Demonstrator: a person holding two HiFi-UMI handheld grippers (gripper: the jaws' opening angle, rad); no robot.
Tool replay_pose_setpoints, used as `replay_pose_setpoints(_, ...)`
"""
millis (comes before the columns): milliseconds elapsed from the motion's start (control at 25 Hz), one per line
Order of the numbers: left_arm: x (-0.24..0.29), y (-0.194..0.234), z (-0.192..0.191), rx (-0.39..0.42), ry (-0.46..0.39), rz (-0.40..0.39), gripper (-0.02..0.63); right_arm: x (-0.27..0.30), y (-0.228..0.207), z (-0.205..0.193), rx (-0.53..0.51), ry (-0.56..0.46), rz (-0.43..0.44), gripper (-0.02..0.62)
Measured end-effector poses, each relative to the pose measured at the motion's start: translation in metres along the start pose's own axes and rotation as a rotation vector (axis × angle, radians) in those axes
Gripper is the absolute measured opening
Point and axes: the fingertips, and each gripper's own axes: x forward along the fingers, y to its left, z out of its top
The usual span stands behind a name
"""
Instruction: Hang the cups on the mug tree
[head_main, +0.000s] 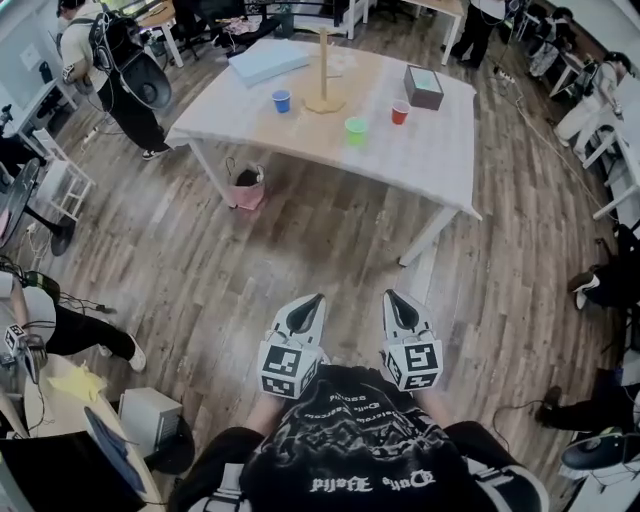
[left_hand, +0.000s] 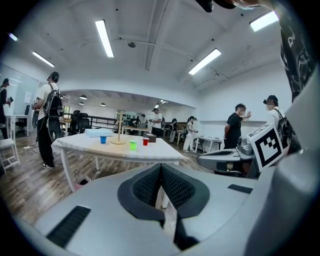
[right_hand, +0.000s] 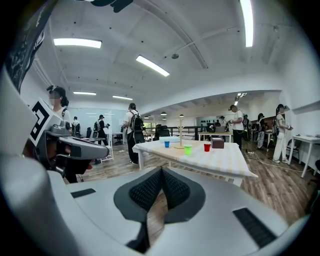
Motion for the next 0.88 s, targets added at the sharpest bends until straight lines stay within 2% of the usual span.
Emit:
replay_pose_setpoints(160,0.016,0.03,-0.003,0.007,0.047,-0.004,0.02,0.028,0.008,0.003,0.012,-0.002,-0.021,0.009)
replay_pose_setpoints(440,0.042,0.058,0.001,-0.062,0.034,-0.015,0.02,0.073,0.006,0.007,0.015,0.029,0.011,0.008)
replay_pose_setpoints(640,0.088,0.075,0.006,-0.103,0.028,0.003,0.02,0.116,-0.018,0.008,0.005,0.051,0.054,0.009)
replay_pose_setpoints(880,0.157,0.093,0.033,-0.089,0.012,0.019,0.02,0.175,-0.066,0.024,-0.004,0.064,0.104,0.009)
